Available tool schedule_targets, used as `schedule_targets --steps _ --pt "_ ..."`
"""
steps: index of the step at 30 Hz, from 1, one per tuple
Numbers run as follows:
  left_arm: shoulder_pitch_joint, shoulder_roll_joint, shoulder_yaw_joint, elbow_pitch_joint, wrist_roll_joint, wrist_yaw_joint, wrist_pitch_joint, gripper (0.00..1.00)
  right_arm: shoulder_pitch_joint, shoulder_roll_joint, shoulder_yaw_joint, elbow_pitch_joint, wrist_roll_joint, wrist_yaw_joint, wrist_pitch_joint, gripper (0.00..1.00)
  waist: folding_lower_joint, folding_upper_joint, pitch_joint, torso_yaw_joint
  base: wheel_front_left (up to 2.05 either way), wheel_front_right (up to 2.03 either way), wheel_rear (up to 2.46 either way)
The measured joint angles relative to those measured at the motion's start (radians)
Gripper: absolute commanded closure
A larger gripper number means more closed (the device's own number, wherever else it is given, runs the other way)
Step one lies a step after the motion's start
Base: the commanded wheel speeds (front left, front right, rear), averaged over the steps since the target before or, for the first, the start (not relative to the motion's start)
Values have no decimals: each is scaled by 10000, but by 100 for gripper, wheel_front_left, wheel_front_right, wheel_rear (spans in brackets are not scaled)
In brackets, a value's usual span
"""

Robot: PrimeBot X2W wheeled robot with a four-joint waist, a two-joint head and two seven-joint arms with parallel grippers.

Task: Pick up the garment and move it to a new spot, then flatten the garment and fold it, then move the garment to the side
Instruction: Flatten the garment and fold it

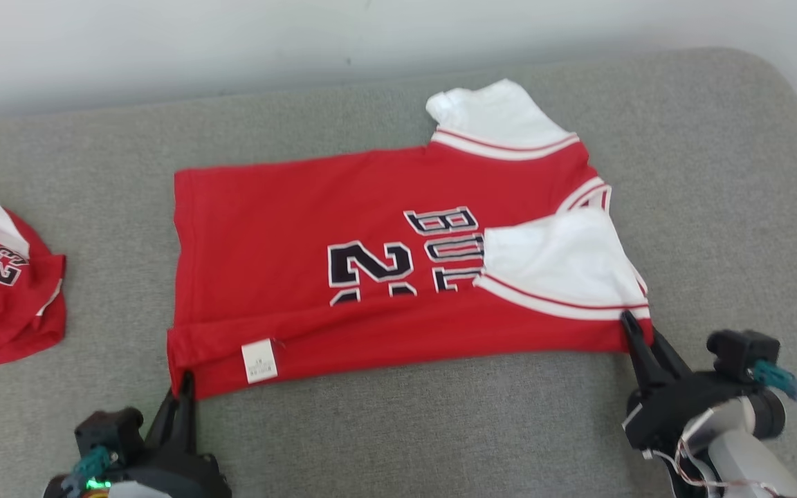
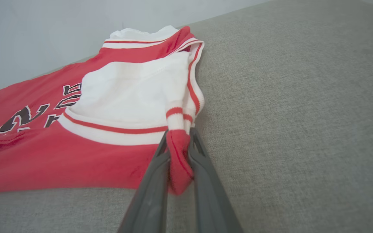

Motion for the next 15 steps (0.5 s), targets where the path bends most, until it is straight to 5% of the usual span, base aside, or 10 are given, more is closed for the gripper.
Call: schedule_targets --steps 15 --pt "2158 -65 52 -1923 12 711 84 100 3223 516 -1791 -2775 -301 4 882 100 0 0 -597 437 0 0 0"
